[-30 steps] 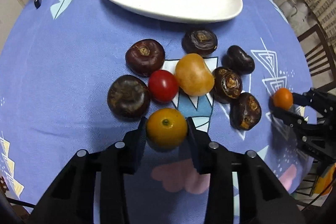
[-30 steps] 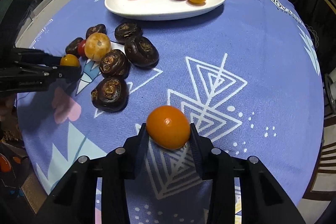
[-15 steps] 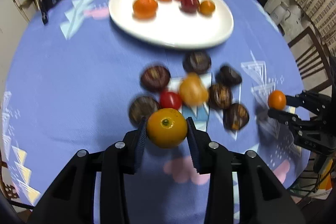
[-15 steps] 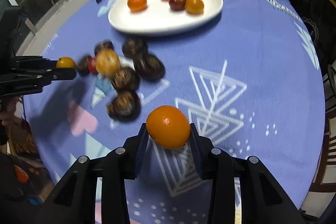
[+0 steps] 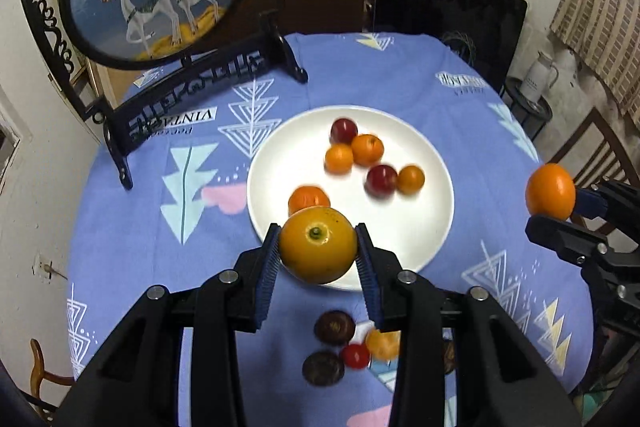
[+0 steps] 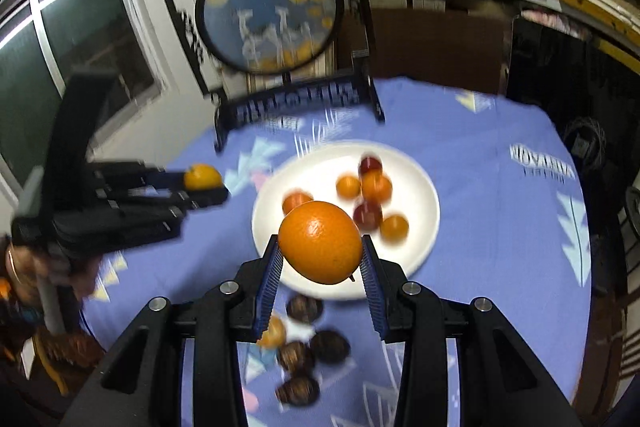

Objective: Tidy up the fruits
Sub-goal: 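Lower both fruits onto the white plate and open both tools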

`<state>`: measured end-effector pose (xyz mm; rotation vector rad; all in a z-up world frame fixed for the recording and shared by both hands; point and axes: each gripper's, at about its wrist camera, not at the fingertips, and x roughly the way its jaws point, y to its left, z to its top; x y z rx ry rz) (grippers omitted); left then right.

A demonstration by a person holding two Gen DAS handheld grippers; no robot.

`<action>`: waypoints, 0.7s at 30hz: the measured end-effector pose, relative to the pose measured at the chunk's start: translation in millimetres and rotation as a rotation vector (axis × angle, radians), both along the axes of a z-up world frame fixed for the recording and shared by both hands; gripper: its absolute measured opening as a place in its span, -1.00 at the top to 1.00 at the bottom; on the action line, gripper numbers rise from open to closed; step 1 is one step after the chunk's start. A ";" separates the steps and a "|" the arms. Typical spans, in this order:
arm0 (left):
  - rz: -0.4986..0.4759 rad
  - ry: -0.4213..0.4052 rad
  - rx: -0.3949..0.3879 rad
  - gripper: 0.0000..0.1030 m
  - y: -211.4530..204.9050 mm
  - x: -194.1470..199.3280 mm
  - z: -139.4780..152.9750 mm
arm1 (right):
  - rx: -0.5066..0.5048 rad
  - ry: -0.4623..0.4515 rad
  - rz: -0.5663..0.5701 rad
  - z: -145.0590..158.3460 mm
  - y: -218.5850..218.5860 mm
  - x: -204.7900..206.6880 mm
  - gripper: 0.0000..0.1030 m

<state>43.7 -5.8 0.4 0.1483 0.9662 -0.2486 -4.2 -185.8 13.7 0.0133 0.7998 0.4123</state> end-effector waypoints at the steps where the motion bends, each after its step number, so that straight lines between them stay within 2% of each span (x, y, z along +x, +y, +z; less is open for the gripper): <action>1: 0.004 -0.002 -0.005 0.30 -1.9 4.2 1.0 | 0.010 -0.013 -0.008 4.3 2.2 6.2 0.24; 8: 0.020 0.016 0.025 0.30 -10.9 25.3 -16.8 | 0.044 0.003 -0.040 -2.8 4.2 33.3 0.24; 21: 0.027 0.082 0.049 0.30 -17.4 75.7 -55.6 | 0.055 0.106 -0.074 -51.3 5.0 75.2 0.24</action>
